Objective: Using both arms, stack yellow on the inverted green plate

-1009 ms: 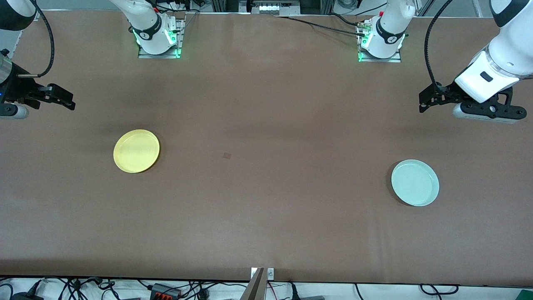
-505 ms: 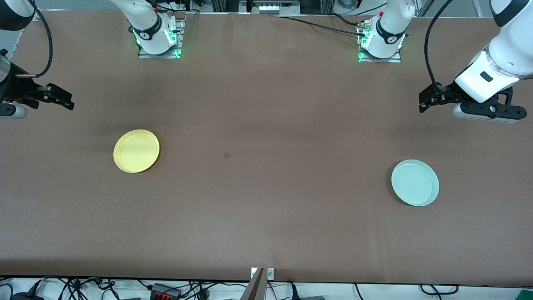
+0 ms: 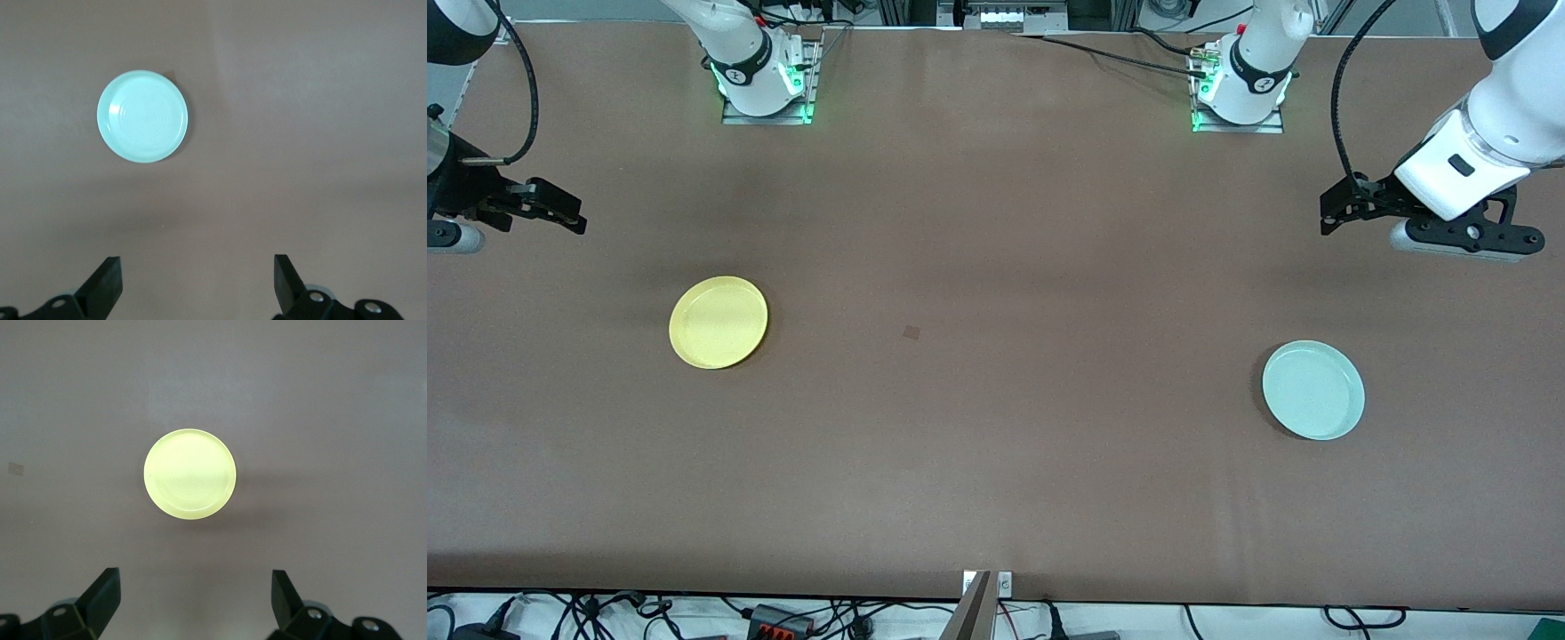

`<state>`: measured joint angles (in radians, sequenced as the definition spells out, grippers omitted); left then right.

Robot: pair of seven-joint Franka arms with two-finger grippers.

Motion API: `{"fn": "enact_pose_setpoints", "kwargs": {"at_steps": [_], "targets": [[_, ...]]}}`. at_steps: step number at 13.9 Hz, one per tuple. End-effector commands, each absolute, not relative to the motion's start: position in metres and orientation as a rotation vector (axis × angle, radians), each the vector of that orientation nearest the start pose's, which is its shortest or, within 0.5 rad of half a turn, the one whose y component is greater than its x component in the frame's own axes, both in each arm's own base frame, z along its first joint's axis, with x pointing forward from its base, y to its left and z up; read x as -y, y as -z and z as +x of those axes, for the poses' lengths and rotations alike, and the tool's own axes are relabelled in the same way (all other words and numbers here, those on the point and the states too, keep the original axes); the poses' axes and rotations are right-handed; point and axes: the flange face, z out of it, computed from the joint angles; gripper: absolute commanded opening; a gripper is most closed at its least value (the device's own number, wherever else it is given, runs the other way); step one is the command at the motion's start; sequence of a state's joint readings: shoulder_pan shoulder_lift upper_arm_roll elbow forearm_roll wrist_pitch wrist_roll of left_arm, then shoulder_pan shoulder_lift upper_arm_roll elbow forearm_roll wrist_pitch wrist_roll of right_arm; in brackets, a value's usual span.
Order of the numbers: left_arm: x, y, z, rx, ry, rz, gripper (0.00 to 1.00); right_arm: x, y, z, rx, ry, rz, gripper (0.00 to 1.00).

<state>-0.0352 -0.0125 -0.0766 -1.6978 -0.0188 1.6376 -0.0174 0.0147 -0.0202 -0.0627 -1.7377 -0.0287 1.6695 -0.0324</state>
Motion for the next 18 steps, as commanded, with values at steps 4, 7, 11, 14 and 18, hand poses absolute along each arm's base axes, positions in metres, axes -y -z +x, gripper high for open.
{"fn": "enact_pose_setpoints", "kwargs": {"at_steps": [4,7,11,14,18], "targets": [[0.027,-0.535,0.603,-0.056,-0.196,-3.178,1.00,0.019,-0.557,0.554,-0.014,-0.118,-3.140,1.00],[0.000,-0.494,0.623,-0.107,-0.270,-3.179,1.00,0.019,-0.509,0.573,-0.009,-0.238,-3.135,1.00],[-0.054,-0.411,0.652,-0.193,-0.261,-3.198,1.00,0.023,-0.443,0.590,-0.032,-0.398,-3.103,1.00],[-0.101,-0.362,0.668,-0.366,-0.166,-3.202,1.00,0.041,-0.387,0.602,-0.081,-0.486,-3.089,1.00],[-0.132,-0.305,0.685,-0.601,-0.015,-3.166,1.00,0.073,-0.303,0.606,-0.159,-0.637,-3.050,1.00]]}}
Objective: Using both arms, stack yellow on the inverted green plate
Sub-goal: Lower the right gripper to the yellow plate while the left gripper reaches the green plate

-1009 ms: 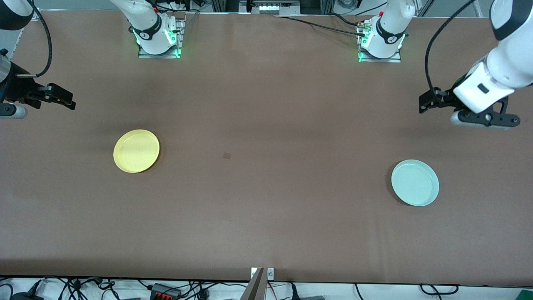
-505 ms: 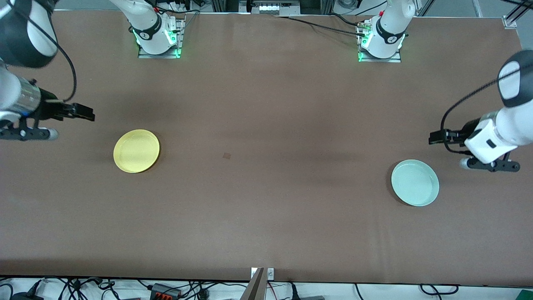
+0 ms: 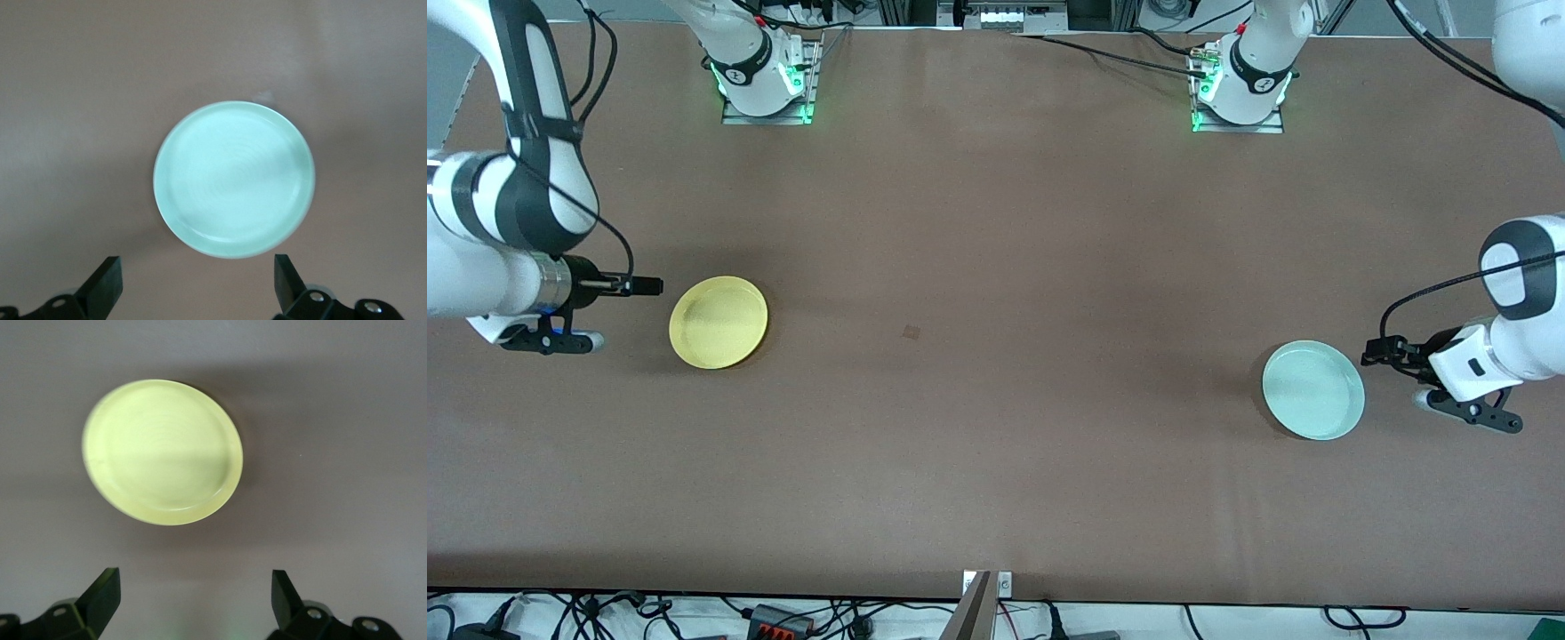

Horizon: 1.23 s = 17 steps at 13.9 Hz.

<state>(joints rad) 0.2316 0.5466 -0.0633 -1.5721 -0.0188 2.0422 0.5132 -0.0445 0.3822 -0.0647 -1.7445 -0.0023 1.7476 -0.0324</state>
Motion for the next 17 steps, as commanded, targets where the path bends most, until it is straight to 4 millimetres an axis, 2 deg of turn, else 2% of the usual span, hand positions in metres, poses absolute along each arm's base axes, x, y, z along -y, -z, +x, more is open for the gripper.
{"fn": "enact_pose_setpoints", "kwargs": {"at_steps": [1,3,5,6,7,8,10,12,14,15,17], "targets": [[-0.142,-0.289,0.686,-0.583,0.002,-3.172,0.99,0.077,-0.284,0.607,-0.169,-0.651,-3.046,1.00],[-0.150,-0.261,0.685,-0.547,0.007,-3.199,0.94,0.086,-0.249,0.607,-0.194,-0.684,-3.031,1.00],[-0.165,-0.232,0.678,-0.485,0.008,-3.299,0.90,0.090,-0.211,0.605,-0.260,-0.708,-2.954,1.00],[-0.166,-0.227,0.679,-0.483,0.047,-3.328,0.88,0.091,-0.196,0.604,-0.268,-0.710,-2.947,1.00],[-0.167,-0.227,0.681,-0.515,0.092,-3.321,0.81,0.092,-0.189,0.606,-0.250,-0.691,-2.953,1.00],[-0.169,-0.221,0.681,-0.548,0.102,-3.318,0.74,0.093,-0.183,0.605,-0.221,-0.693,-2.950,1.00],[-0.184,-0.203,0.677,-0.539,0.110,-3.315,0.66,0.100,-0.171,0.603,-0.226,-0.695,-2.946,1.00],[-0.182,-0.194,0.678,-0.599,0.119,-3.303,0.63,0.108,-0.169,0.601,-0.233,-0.697,-2.940,0.98],[-0.183,-0.182,0.675,-0.571,0.121,-3.342,0.48,0.108,-0.167,0.599,-0.234,-0.706,-2.938,0.95],[-0.183,-0.178,0.674,-0.552,0.122,-3.358,0.41,0.110,-0.164,0.598,-0.237,-0.712,-2.935,0.92],[-0.183,-0.178,0.673,-0.552,0.114,-3.366,0.19,0.108,-0.161,0.597,-0.230,-0.727,-2.934,0.73]]}}
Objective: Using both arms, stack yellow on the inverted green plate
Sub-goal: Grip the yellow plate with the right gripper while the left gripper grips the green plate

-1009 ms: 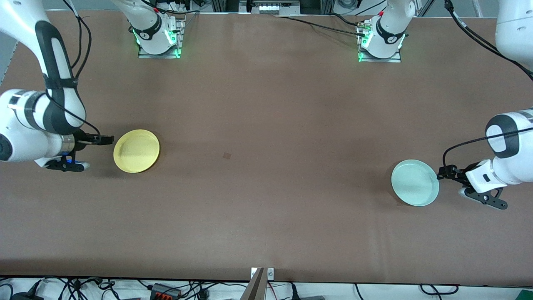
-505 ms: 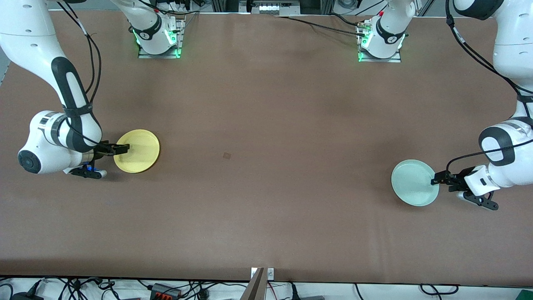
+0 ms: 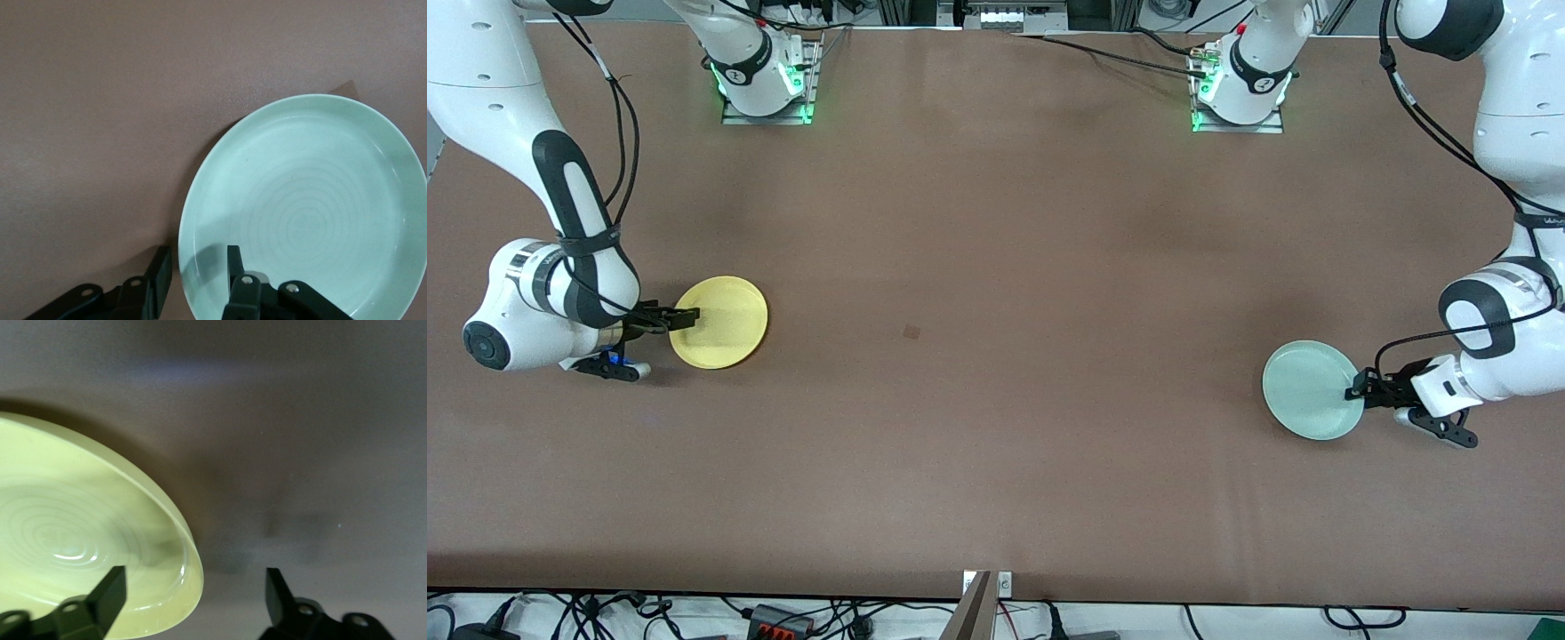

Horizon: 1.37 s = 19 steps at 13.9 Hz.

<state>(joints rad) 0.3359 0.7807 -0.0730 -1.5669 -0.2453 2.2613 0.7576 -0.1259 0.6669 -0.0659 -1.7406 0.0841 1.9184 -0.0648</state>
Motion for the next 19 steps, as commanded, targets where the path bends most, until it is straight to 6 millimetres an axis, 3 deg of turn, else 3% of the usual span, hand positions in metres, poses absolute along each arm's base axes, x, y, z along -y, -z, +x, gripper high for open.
{"fn": "enact_pose_setpoints", "kwargs": {"at_steps": [1,2,3,5,6,7,10,12,14,16,17,19], "targets": [[-0.183,-0.177,0.673,-0.552,0.110,-3.367,0.08,0.108,-0.159,0.596,-0.230,-0.729,-2.933,0.65],[-0.182,-0.177,0.673,-0.548,0.108,-3.370,0.01,0.108,-0.157,0.596,-0.229,-0.737,-2.933,0.59],[-0.184,-0.178,0.673,-0.544,0.113,-3.369,0.01,0.108,-0.156,0.595,-0.222,-0.743,-2.930,0.49],[-0.176,-0.193,0.681,-0.566,0.137,-3.347,0.01,0.108,-0.155,0.594,-0.169,-0.750,-2.920,0.22],[-0.160,-0.201,0.687,-0.619,0.139,-3.330,0.01,0.108,-0.156,0.594,-0.154,-0.757,-2.911,0.04],[-0.139,-0.232,0.690,-0.696,0.120,-3.301,0.01,0.108,-0.157,0.594,-0.152,-0.760,-2.907,0.00],[-0.112,-0.286,0.687,-0.682,-0.014,-3.284,0.01,0.105,-0.160,0.596,-0.136,-0.756,-2.909,0.00],[-0.067,-0.326,0.687,-0.679,-0.110,-3.163,0.01,0.099,-0.174,0.600,-0.107,-0.758,-2.904,0.00],[-0.028,-0.355,0.685,-0.632,-0.137,-3.084,0.01,0.094,-0.208,0.615,-0.042,-0.790,-2.875,0.00],[0.026,-0.376,0.685,-0.676,-0.119,-2.954,0.01,0.082,-0.250,0.633,-0.008,-0.827,-2.860,0.00],[0.045,-0.383,0.683,-0.646,-0.109,-2.898,0.01,0.071,-0.272,0.643,0.023,-0.826,-2.864,0.00],[0.107,-0.376,0.668,-0.552,-0.176,-2.786,0.01,0.052,-0.300,0.655,0.082,-0.801,-2.877,0.00]]}}
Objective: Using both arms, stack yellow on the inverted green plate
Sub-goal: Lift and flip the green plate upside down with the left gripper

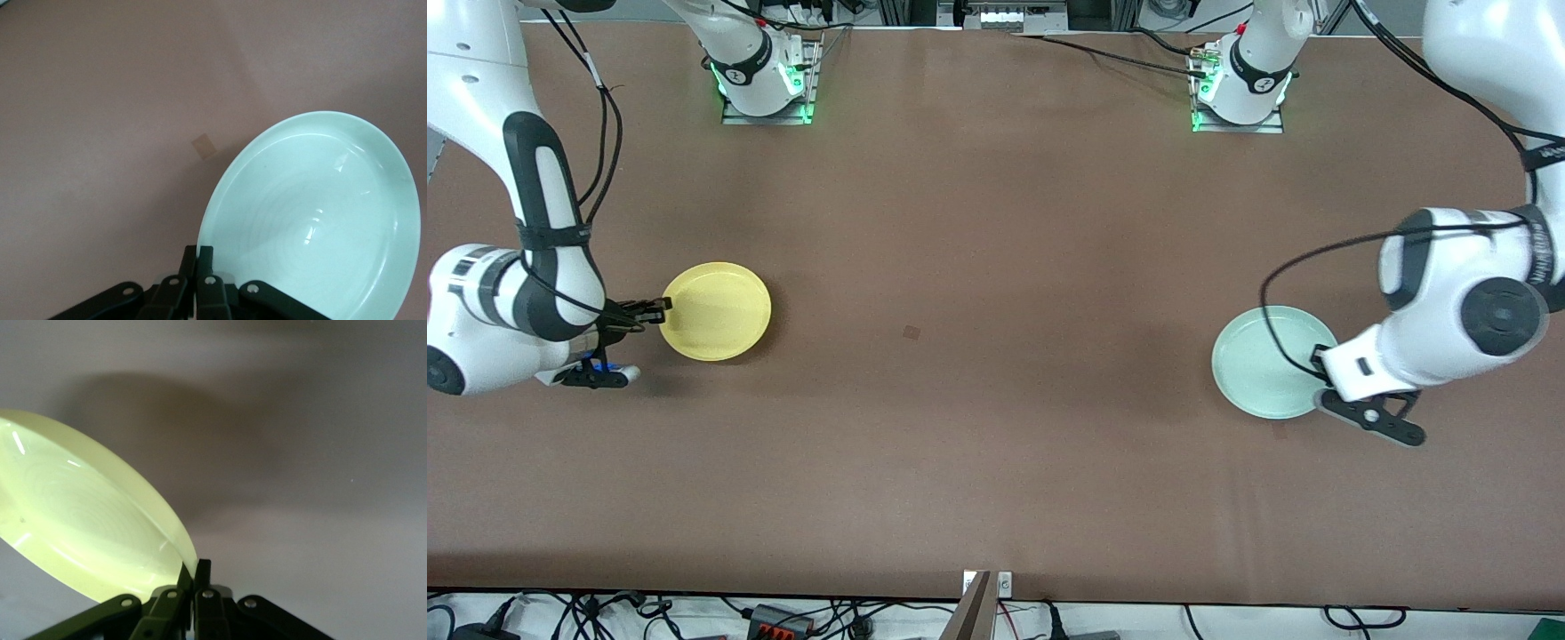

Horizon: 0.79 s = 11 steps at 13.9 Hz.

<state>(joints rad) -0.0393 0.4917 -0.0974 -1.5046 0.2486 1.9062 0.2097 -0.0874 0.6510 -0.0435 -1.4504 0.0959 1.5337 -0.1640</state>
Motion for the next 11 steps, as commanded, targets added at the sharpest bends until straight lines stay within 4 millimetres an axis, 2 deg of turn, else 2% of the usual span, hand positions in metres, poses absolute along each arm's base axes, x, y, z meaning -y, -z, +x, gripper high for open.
{"fn": "enact_pose_setpoints", "kwargs": {"at_steps": [1,2,5,7,11], "targets": [[0.130,-0.374,0.663,-0.496,-0.159,-2.733,0.01,0.042,-0.305,0.657,0.101,-0.794,-2.873,0.00],[0.165,-0.370,0.653,-0.472,-0.144,-2.674,0.01,0.030,-0.314,0.659,0.112,-0.757,-2.836,0.00],[0.233,-0.357,0.625,-0.369,-0.087,-2.485,0.01,0.004,-0.329,0.663,0.082,-0.698,-2.763,0.00],[0.289,-0.344,0.597,-0.375,-0.023,-2.346,0.01,-0.009,-0.333,0.666,0.080,-0.684,-2.756,0.00],[0.365,-0.309,0.551,-0.304,0.161,-2.198,0.01,-0.031,-0.334,0.666,0.069,-0.686,-2.732,0.00]]}}
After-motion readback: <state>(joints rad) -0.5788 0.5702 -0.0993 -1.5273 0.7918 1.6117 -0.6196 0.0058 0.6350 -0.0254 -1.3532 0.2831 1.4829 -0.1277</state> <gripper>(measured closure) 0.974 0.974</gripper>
